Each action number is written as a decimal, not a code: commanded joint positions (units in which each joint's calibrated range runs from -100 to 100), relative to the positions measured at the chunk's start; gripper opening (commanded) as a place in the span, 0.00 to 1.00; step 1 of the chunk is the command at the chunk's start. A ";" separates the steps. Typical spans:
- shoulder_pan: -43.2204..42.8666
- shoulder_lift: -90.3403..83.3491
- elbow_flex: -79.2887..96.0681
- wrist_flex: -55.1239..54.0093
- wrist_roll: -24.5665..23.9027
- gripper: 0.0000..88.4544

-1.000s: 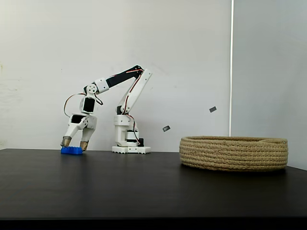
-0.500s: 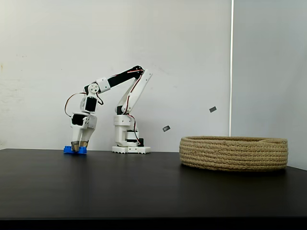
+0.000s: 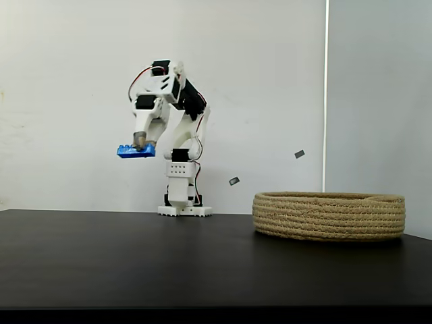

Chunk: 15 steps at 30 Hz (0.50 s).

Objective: Place the lego blocks in the tray

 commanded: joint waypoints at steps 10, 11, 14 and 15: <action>-29.46 7.70 -5.12 -20.50 -6.59 0.00; -30.53 8.74 -5.21 -21.66 -6.84 0.00; -33.50 11.14 -5.30 -24.91 -8.11 0.00; -34.66 11.57 -5.30 -25.50 -8.64 0.00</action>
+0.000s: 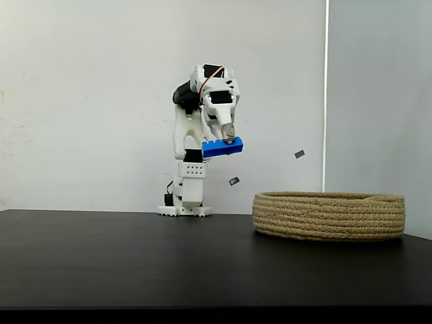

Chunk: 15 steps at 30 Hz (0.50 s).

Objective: Place the lego blocks in the tray

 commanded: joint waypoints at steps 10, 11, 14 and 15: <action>-15.58 3.90 -1.68 -12.98 -3.81 0.00; -16.16 3.90 -0.86 -13.73 -3.71 0.00; -17.40 3.90 2.15 -17.23 -3.52 0.06; -17.48 3.90 3.25 -19.14 -3.47 0.08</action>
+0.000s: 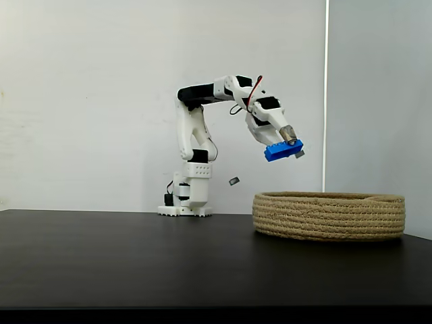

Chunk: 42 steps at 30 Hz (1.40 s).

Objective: Place the lego blocks in the tray

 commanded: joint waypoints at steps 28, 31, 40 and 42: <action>10.84 -8.25 10.06 14.15 5.91 0.00; 14.30 -12.46 15.81 14.31 6.50 0.00; 23.21 -32.32 39.34 7.23 11.53 0.00; 25.02 -36.54 42.80 7.23 12.26 0.00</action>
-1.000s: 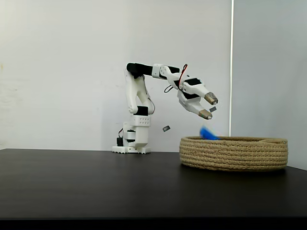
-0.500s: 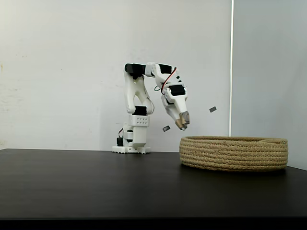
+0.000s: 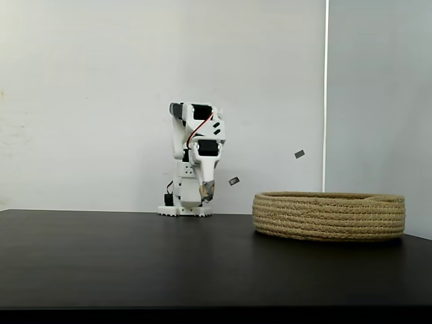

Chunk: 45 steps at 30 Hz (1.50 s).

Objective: Place the lego blocks in the tray

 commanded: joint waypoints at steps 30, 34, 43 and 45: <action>8.15 -46.38 30.73 -1.14 6.54 0.00; 8.15 -46.38 30.73 -1.14 6.35 0.00; 7.08 -46.38 30.73 -1.06 7.03 0.00; 6.75 -46.38 30.73 -1.06 7.23 0.00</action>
